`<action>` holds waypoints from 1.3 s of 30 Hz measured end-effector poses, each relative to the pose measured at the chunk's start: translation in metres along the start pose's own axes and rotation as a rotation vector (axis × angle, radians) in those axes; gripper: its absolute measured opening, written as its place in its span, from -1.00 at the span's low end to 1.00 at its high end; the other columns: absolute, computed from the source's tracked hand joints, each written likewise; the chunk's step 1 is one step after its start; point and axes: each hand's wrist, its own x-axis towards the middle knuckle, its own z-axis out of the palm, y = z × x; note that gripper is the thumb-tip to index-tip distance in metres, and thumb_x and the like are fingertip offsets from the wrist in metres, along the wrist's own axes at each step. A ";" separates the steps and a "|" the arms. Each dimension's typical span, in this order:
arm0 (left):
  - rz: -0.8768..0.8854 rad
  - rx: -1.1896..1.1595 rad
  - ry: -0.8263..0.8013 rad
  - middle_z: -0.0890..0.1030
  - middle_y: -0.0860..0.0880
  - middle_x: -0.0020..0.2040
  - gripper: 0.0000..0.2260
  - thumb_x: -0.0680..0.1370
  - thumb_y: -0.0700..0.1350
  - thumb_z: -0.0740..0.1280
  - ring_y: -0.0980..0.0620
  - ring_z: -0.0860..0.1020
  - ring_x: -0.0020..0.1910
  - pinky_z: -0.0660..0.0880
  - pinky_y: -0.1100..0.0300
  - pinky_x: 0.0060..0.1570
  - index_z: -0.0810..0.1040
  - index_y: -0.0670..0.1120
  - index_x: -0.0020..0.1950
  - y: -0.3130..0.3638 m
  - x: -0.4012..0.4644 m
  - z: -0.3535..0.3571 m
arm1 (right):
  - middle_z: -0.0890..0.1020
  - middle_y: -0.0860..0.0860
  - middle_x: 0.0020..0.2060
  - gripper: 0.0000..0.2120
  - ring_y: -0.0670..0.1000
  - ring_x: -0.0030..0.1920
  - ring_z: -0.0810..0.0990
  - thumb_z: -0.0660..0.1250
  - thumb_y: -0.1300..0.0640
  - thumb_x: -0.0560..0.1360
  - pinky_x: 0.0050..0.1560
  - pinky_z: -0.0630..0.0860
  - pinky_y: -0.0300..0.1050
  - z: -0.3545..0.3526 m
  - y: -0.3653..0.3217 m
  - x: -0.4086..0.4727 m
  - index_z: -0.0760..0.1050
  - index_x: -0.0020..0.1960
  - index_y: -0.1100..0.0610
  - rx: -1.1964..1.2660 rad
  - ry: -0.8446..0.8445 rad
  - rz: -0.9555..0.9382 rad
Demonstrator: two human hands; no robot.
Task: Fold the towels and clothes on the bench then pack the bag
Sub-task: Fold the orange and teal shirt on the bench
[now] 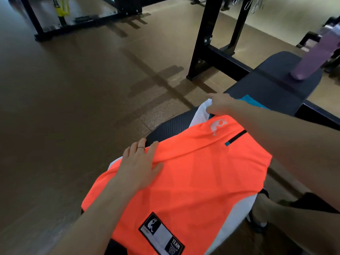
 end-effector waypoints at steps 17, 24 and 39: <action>-0.120 0.012 0.049 0.14 -0.20 0.62 -0.17 0.55 0.31 0.23 -0.23 0.19 0.57 0.12 -0.33 0.47 -0.02 -0.05 0.67 -0.011 0.005 -0.003 | 0.49 0.26 0.26 -0.58 0.26 0.26 0.49 0.21 0.14 0.59 0.19 0.41 0.05 -0.019 -0.049 0.058 0.39 0.44 0.16 0.300 0.294 -0.144; -0.157 -0.118 -0.164 -0.03 -0.14 0.65 -0.19 0.60 0.34 0.10 -0.17 0.18 0.56 0.35 -0.15 0.41 -0.29 0.04 0.63 -0.010 0.003 -0.007 | 0.64 0.10 0.13 -0.69 0.16 0.17 0.56 0.12 -0.03 0.62 0.08 0.43 -0.01 0.018 -0.037 0.021 0.58 0.13 0.08 -0.054 0.042 -0.275; -0.507 -0.462 -0.190 0.23 -0.33 0.56 -0.18 0.60 0.34 0.14 -0.27 0.36 0.48 0.32 -0.01 0.44 -0.07 -0.11 0.65 -0.082 -0.024 0.000 | 0.52 0.02 -0.04 -0.67 0.09 0.01 0.49 0.29 -0.12 0.46 0.00 0.46 0.03 0.121 -0.143 -0.318 0.50 0.12 0.05 0.407 0.212 -0.699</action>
